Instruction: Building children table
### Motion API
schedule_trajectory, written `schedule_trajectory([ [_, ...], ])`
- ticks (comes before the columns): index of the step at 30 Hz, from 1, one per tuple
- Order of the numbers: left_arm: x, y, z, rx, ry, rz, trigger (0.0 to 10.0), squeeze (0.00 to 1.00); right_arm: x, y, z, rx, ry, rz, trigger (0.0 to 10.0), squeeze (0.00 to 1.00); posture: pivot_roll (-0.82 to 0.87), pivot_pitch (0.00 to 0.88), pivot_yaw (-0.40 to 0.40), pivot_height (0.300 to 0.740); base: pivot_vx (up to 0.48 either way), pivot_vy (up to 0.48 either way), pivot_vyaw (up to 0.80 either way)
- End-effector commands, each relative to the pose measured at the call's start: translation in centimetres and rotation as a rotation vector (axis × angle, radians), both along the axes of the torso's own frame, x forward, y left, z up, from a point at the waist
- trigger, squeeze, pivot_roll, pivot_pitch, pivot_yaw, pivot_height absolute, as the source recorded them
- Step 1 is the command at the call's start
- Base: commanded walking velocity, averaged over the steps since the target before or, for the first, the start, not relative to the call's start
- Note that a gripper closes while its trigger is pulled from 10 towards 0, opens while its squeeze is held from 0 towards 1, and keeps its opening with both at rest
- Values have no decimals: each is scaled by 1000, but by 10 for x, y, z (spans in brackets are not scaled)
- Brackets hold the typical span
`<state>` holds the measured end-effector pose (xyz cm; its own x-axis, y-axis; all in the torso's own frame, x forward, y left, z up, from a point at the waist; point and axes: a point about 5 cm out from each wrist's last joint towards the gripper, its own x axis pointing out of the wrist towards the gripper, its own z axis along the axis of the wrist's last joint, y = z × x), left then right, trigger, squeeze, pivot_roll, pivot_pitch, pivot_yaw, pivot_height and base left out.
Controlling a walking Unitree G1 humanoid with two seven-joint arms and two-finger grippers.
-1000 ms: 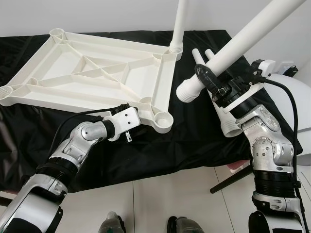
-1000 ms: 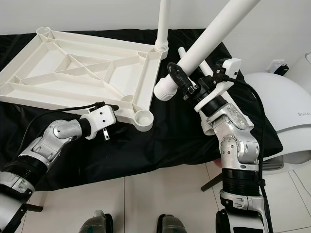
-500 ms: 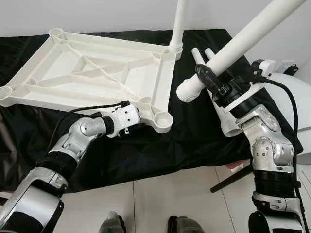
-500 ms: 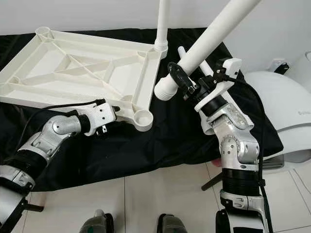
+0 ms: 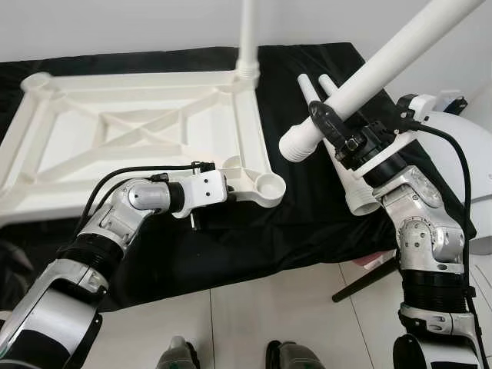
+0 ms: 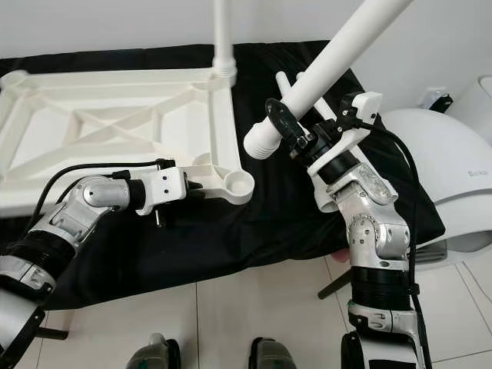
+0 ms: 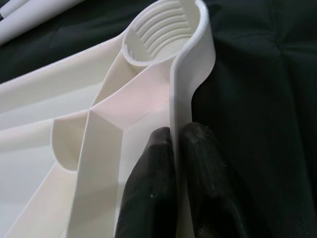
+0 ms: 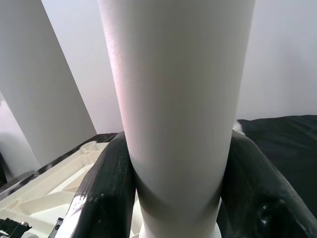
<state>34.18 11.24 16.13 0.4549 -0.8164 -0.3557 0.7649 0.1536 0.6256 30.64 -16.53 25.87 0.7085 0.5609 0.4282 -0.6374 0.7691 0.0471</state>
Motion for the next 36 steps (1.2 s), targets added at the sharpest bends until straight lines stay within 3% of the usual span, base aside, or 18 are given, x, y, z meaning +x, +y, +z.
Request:
schedule_trajectory([
  [1,-4,13,-24,40,94,52,0,0,-3,2,6,8,-30,11,10000,0,-16,161,39,740,0,0,0],
  [14,-16,13,-20,-30,133,26,0,0,-3,1,5,-2,-28,8,10000,0,-15,161,34,740,0,0,0],
  [15,-18,11,-19,-49,152,20,10000,0,-2,1,5,-4,-26,10,10000,0,-11,160,29,740,0,0,0],
  [24,-19,8,-11,-137,204,25,10000,0,0,3,5,-11,-22,20,10000,0,-5,155,21,740,0,0,0],
  [25,-19,8,-10,-146,212,23,10000,63,0,4,5,-11,-22,22,10000,0,-5,155,21,740,0,0,0],
  [27,-19,8,-10,-146,212,23,10000,63,0,4,5,-11,-22,22,10000,0,-5,155,21,740,0,0,0],
  [28,-20,8,-10,-152,220,22,10000,1000,1,4,5,-12,-22,23,10000,0,-5,153,20,740,0,0,0],
  [31,-20,8,-9,-151,220,22,10000,1000,1,4,5,-13,-22,24,10000,0,-6,149,20,740,0,0,0],
  [32,-19,7,-7,-150,209,21,10000,0,1,4,5,-13,-23,25,10000,0,-6,149,20,740,0,0,0],
  [36,-20,5,1,-173,199,19,10000,0,1,5,4,-14,-23,28,10000,0,-5,145,21,740,0,0,0],
])
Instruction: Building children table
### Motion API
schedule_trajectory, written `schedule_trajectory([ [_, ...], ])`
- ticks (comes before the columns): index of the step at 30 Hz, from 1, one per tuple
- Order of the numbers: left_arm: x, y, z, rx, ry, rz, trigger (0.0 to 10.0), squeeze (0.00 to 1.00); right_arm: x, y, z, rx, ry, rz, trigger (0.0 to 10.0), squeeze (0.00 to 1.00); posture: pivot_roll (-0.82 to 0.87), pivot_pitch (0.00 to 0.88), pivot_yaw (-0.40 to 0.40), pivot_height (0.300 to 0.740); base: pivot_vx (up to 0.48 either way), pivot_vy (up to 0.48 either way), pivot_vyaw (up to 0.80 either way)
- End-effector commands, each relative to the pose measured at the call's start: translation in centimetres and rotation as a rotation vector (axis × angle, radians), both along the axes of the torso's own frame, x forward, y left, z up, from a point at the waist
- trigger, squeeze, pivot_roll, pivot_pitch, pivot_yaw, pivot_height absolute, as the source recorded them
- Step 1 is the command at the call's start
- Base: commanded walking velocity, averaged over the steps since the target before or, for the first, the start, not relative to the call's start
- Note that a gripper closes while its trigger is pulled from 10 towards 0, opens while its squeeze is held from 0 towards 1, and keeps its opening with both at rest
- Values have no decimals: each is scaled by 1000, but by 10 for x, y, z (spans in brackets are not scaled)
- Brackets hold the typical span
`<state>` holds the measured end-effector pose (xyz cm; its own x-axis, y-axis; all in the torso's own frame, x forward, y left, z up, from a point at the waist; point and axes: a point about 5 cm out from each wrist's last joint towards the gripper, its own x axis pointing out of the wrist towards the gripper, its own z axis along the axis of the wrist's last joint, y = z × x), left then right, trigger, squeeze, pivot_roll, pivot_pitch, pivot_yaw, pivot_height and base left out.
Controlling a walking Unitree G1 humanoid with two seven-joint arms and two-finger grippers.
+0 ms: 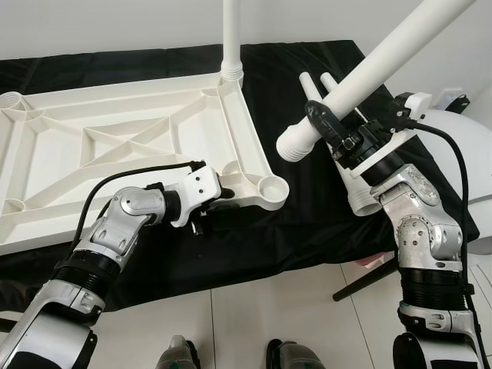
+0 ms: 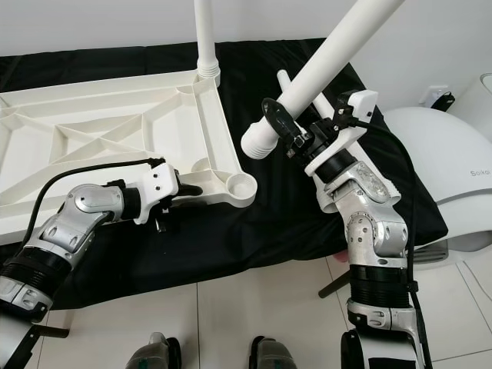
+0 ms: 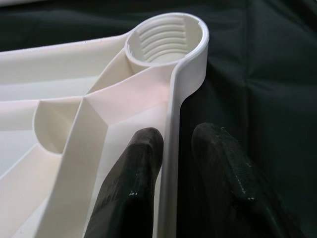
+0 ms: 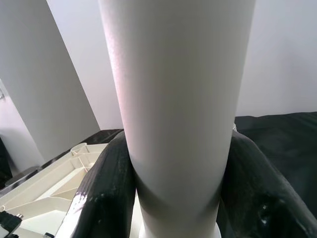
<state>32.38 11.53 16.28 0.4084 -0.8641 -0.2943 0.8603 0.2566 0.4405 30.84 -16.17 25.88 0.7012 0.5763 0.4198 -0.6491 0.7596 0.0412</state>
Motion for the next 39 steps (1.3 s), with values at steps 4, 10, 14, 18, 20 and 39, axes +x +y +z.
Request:
schedule_trajectory([
  [4,-3,0,6,-43,22,0,10000,0,0,0,3,-8,-23,12,10000,0,-3,142,22,740,0,0,0],
  [10,-2,-3,12,-78,25,1,10000,0,1,-1,1,-22,-13,15,10000,0,0,142,22,740,0,0,0],
  [14,-2,-9,11,-90,29,0,10000,0,2,-4,-2,-47,-2,11,10000,0,-2,143,23,740,0,0,0],
  [18,-3,-18,7,-99,40,1,10000,0,6,-10,-8,-85,24,-12,10000,0,-6,147,23,740,0,0,0],
  [20,-3,-19,7,-98,42,3,10000,0,6,-11,-9,-90,29,-16,10000,0,-6,147,23,740,0,0,0],
  [39,13,-20,14,-103,-19,134,10000,0,4,-16,-19,-142,58,9,10000,0,-17,153,28,740,0,0,0],
])
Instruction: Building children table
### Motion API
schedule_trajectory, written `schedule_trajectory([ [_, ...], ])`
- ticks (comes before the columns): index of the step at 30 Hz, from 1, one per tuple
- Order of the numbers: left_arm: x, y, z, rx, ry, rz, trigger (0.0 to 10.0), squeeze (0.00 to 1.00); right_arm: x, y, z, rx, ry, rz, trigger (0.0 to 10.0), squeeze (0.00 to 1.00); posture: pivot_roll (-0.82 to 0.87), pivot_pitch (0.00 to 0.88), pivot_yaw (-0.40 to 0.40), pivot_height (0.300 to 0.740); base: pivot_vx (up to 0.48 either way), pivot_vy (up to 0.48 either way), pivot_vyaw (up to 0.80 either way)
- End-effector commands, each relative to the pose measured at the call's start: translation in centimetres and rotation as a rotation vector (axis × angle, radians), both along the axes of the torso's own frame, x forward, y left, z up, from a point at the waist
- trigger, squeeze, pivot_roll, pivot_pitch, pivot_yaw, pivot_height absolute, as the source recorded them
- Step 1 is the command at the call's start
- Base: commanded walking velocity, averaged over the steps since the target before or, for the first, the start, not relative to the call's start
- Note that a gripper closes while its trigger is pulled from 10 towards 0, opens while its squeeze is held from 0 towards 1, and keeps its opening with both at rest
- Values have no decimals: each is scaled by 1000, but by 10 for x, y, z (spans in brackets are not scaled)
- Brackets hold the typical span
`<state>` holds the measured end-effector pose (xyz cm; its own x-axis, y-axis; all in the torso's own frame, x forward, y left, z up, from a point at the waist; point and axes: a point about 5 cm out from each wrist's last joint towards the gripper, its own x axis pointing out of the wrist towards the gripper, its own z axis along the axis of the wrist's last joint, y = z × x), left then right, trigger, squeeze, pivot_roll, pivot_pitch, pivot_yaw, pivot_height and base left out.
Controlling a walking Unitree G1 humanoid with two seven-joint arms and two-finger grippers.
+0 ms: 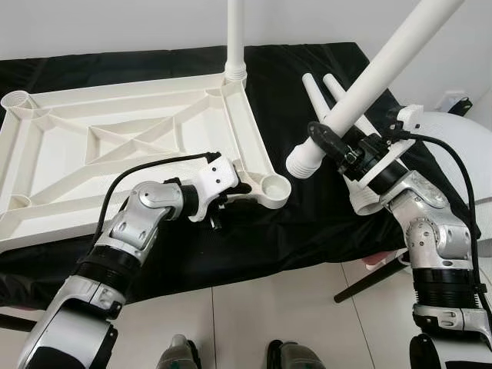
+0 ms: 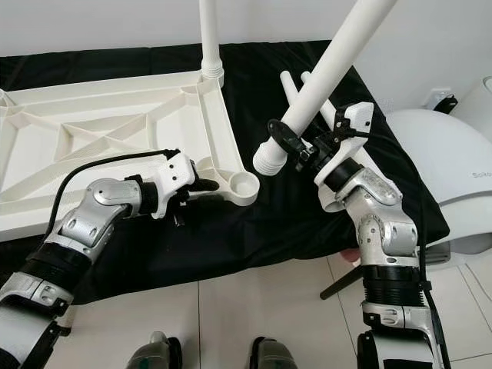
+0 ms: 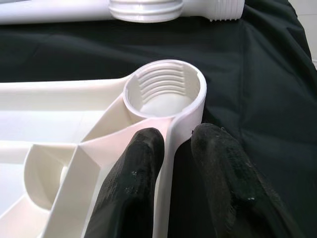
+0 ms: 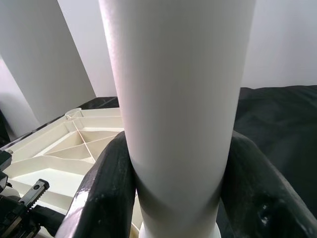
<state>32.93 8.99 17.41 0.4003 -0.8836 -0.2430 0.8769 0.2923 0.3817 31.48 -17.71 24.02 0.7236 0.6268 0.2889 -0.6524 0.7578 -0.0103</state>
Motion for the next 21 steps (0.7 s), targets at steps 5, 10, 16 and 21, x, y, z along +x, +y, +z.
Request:
schedule_trajectory([
  [5,11,7,5,-27,-67,155,10000,0,-3,-1,0,-12,-21,4,10000,0,-16,155,30,740,0,0,0],
  [10,12,9,3,-15,-49,157,10000,1000,-3,-1,1,-12,-25,4,10000,0,-15,157,30,740,0,0,0],
  [16,10,8,-6,28,-28,150,10000,0,-3,-2,3,-16,-31,8,10000,0,-16,159,28,740,0,0,0],
  [21,9,7,-10,40,-18,148,10000,0,-4,-2,3,-18,-32,8,10000,0,-19,161,26,740,0,0,0],
])
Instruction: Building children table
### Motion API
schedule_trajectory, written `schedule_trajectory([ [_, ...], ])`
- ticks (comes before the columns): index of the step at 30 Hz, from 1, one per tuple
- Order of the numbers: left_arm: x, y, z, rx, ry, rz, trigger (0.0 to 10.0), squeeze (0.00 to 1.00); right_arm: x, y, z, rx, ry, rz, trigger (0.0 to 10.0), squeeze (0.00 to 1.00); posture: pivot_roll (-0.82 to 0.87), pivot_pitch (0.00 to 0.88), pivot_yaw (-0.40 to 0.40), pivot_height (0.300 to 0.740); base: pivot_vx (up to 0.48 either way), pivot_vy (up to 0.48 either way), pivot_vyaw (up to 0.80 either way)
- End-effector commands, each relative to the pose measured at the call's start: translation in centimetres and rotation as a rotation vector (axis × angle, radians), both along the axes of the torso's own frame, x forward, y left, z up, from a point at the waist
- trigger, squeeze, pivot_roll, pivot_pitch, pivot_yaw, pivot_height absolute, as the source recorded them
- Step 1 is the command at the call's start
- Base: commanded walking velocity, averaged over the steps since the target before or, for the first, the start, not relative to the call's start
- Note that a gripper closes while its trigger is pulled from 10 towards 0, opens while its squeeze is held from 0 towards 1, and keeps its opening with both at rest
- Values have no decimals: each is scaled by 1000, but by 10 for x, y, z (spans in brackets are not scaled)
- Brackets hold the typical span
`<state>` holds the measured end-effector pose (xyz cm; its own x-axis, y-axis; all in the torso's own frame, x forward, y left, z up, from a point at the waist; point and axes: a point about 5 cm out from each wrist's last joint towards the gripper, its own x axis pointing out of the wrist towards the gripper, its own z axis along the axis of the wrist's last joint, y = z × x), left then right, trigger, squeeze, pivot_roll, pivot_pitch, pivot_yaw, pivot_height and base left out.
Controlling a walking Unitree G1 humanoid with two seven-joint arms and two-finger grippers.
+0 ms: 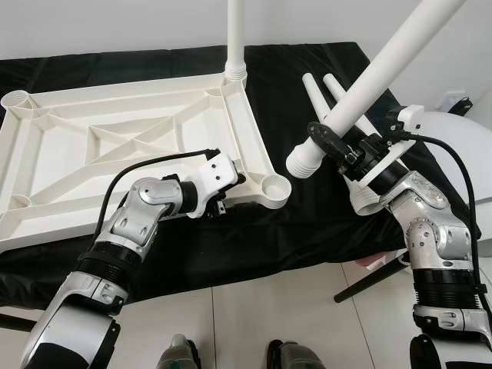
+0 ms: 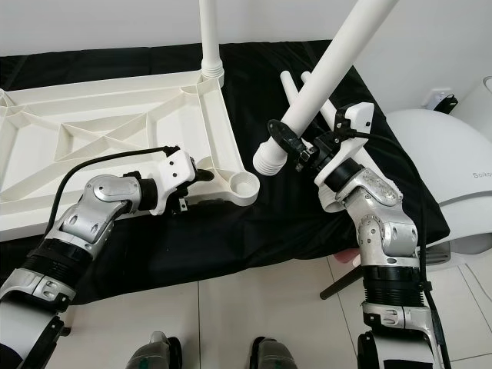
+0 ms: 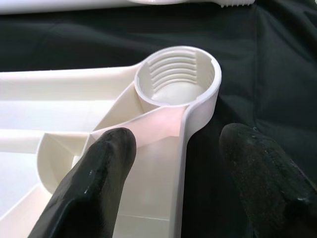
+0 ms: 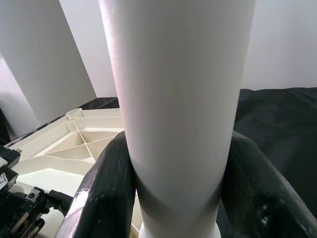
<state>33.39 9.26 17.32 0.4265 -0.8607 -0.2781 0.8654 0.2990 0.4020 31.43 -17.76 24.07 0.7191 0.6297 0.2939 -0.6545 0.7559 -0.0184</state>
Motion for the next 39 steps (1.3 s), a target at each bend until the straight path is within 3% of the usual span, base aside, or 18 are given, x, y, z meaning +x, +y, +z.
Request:
schedule_trajectory([
  [1,4,4,-9,-5,-12,120,10000,0,-3,-1,3,-15,-22,5,10000,0,-19,161,26,740,0,0,0],
  [8,6,5,-25,69,24,162,10000,0,-4,0,5,-18,-26,11,10000,0,-22,159,28,740,0,0,0],
  [23,13,4,-30,70,72,234,10000,0,-7,6,1,-65,-2,82,10000,0,-25,157,27,740,0,0,0],
  [24,14,4,-31,79,86,242,8392,0,-6,6,1,-70,-3,87,10000,0,-24,157,27,740,0,0,0],
  [25,16,4,-31,88,95,256,9020,0,-5,7,2,-72,-6,88,10000,0,-21,160,26,740,0,0,0],
  [28,17,4,-31,94,102,267,9020,0,-4,8,3,-74,-9,89,10000,0,-21,160,26,740,0,0,0],
  [29,17,3,-30,98,99,259,5647,0,-3,8,3,-73,-11,90,10000,0,-21,160,26,740,0,0,0],
  [30,17,3,-29,98,97,253,7255,0,-3,9,4,-72,-12,92,10000,0,-17,166,25,740,0,0,0],
  [31,17,3,-29,98,97,253,7255,0,-3,9,4,-72,-12,92,10000,0,-17,166,25,740,0,0,0],
  [32,16,2,-29,124,88,236,10000,0,-3,9,4,-73,-12,93,10000,0,-17,166,25,740,0,0,0],
  [39,16,7,-34,202,119,239,10000,0,-2,9,5,-75,-14,92,10000,0,-14,170,27,740,0,0,0],
])
